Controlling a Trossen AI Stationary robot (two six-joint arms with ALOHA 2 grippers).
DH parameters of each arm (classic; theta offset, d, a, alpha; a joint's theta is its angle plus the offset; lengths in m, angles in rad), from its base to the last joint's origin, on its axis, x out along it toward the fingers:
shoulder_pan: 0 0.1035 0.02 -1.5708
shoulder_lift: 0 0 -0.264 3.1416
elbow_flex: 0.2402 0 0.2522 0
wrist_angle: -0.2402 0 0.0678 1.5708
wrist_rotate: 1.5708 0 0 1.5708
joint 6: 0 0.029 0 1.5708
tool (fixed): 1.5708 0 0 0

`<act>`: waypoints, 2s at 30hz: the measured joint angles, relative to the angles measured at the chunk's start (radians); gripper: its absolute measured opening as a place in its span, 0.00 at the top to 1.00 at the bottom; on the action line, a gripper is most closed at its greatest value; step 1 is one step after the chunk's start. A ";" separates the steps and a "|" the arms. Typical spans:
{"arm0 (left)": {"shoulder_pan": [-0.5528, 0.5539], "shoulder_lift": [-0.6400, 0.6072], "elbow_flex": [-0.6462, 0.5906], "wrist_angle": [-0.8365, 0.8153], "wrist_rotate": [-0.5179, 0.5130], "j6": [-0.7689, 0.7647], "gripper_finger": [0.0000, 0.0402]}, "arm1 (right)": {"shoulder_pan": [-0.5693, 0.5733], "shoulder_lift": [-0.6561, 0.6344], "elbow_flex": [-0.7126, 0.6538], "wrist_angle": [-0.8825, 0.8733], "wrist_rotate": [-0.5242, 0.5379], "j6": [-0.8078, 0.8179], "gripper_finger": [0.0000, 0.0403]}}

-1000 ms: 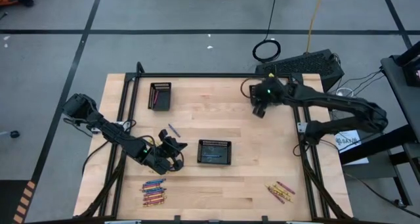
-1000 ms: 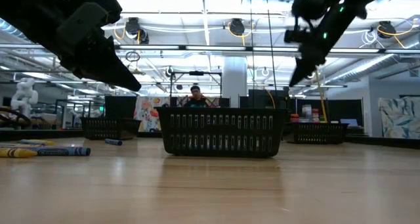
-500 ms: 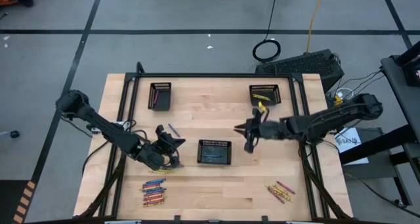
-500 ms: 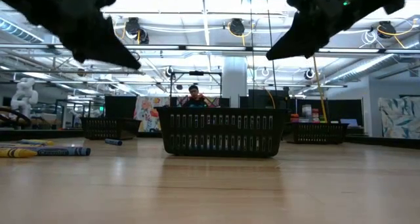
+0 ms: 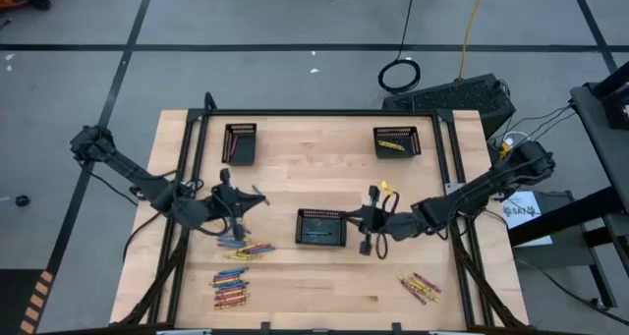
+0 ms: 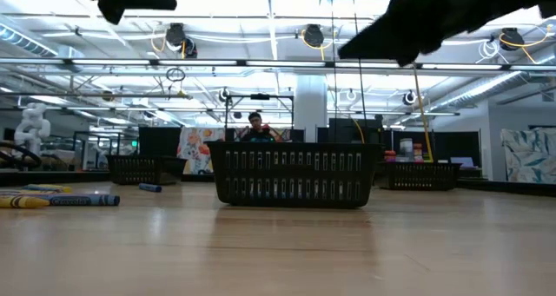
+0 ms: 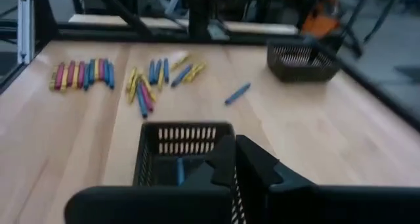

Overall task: Sort crayons
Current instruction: Put the blue crayon into the bottom black bin

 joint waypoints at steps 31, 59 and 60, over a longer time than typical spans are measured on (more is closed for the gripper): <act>0.186 0.099 0.079 -0.152 0.194 -0.140 1.00 | 0.104 -0.092 0.000 0.081 0.139 -0.173 1.00; 0.534 0.692 0.345 -0.769 0.643 0.525 0.69 | 0.101 -0.092 0.000 0.041 0.138 -0.162 1.00; 0.534 0.703 0.345 -0.770 0.635 0.560 0.67 | 0.101 -0.092 0.000 0.040 0.138 -0.160 1.00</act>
